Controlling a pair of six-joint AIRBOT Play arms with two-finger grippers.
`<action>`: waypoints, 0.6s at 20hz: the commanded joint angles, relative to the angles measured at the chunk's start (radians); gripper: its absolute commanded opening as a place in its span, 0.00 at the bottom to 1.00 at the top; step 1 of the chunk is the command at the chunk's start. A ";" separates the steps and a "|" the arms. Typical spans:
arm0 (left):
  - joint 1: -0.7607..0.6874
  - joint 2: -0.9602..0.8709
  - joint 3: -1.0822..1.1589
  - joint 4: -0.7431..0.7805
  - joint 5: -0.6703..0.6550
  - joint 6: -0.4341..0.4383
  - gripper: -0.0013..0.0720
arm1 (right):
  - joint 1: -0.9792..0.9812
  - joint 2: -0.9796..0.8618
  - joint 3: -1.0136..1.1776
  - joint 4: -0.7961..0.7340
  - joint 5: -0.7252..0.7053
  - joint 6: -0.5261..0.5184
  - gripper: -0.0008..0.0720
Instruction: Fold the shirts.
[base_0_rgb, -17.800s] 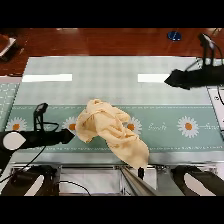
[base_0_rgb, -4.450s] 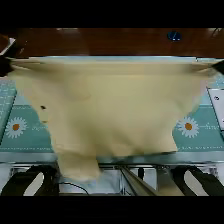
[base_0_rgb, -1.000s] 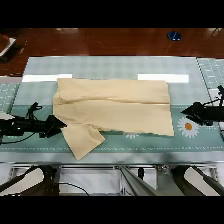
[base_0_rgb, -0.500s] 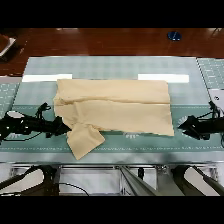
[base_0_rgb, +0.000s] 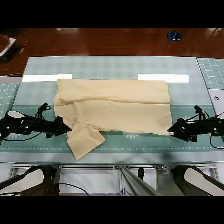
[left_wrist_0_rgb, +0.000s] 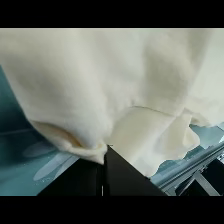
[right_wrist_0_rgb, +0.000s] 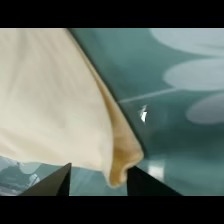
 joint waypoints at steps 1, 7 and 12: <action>-0.001 0.000 0.000 0.003 0.035 0.000 0.04 | 0.052 -0.071 0.011 0.109 -0.103 -0.044 0.52; -0.001 0.002 0.131 -0.051 -0.055 0.024 0.04 | 0.093 -0.079 0.170 0.104 -0.019 -0.101 0.05; -0.020 -0.076 0.438 -0.126 -0.046 -0.021 0.04 | 0.095 -0.158 0.418 0.142 -0.002 -0.099 0.05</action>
